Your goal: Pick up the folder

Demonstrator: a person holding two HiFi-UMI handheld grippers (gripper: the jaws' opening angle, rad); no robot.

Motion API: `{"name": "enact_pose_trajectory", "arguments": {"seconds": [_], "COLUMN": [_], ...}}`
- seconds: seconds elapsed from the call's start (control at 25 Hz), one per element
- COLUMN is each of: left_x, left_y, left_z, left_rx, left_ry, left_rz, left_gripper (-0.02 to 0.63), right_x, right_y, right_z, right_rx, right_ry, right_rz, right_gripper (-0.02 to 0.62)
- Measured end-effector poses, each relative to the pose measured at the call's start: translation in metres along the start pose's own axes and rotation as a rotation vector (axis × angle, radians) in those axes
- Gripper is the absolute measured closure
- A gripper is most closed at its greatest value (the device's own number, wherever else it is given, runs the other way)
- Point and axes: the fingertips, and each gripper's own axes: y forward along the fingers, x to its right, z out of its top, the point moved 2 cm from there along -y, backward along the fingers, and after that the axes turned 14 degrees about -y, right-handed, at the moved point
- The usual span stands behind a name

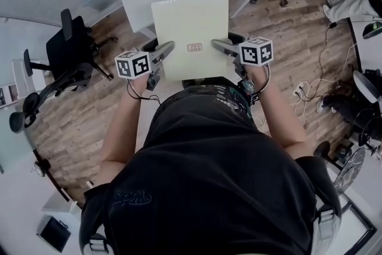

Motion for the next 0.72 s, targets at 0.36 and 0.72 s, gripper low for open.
{"name": "enact_pose_trajectory", "arguments": {"seconds": [0.36,0.72], "left_x": [0.0011,0.0001], "left_y": [0.002,0.0019], "left_z": [-0.0022,0.0007], "left_rx": [-0.002,-0.013], "left_ry": [-0.01,-0.006], "left_rz": [0.003,-0.013], "left_gripper": [0.294,0.295], "right_x": [0.0001,-0.0019], "right_y": [-0.0029,-0.0028], "right_z": [-0.0025,-0.0045], "right_rx": [0.007,0.017], "right_ry": [0.016,0.043], "right_rz": [-0.015,-0.021], "right_gripper": [0.27,0.27]}}
